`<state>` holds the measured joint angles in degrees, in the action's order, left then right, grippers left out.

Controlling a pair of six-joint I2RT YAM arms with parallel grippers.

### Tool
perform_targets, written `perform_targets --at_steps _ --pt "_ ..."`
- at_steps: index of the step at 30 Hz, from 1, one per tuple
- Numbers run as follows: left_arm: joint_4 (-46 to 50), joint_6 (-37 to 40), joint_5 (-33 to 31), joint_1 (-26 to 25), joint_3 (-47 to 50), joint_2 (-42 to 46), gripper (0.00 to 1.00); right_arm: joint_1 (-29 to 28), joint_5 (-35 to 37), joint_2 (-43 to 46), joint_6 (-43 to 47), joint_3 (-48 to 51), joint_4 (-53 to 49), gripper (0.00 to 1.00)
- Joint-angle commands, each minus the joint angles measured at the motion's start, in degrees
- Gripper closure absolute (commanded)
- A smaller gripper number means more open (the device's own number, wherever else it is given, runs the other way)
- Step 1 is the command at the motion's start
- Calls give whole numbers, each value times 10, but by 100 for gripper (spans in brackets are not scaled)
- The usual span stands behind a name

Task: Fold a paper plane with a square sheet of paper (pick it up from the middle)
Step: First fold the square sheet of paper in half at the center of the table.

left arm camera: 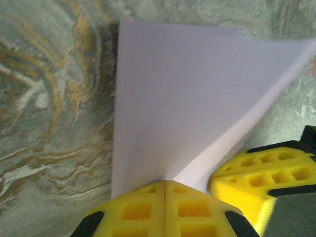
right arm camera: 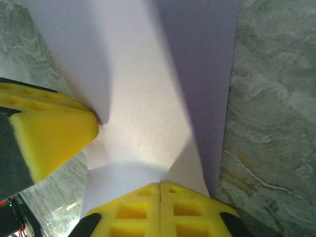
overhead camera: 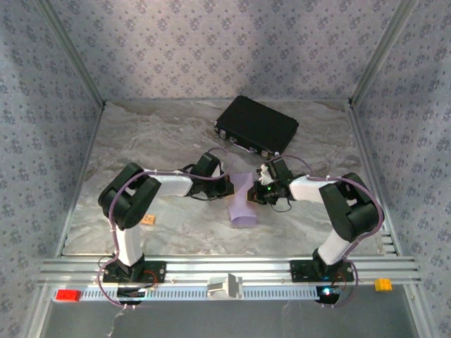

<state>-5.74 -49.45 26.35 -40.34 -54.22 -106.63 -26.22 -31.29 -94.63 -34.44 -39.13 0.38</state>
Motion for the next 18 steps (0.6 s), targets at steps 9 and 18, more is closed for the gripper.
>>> perform_targets --at_steps 9,18 --pt "5 21 31 27 -35 -48 100 5 50 -13 4 23 -60 100" --pt "7 14 23 29 -39 -47 100 5 48 -13 6 23 -59 100"
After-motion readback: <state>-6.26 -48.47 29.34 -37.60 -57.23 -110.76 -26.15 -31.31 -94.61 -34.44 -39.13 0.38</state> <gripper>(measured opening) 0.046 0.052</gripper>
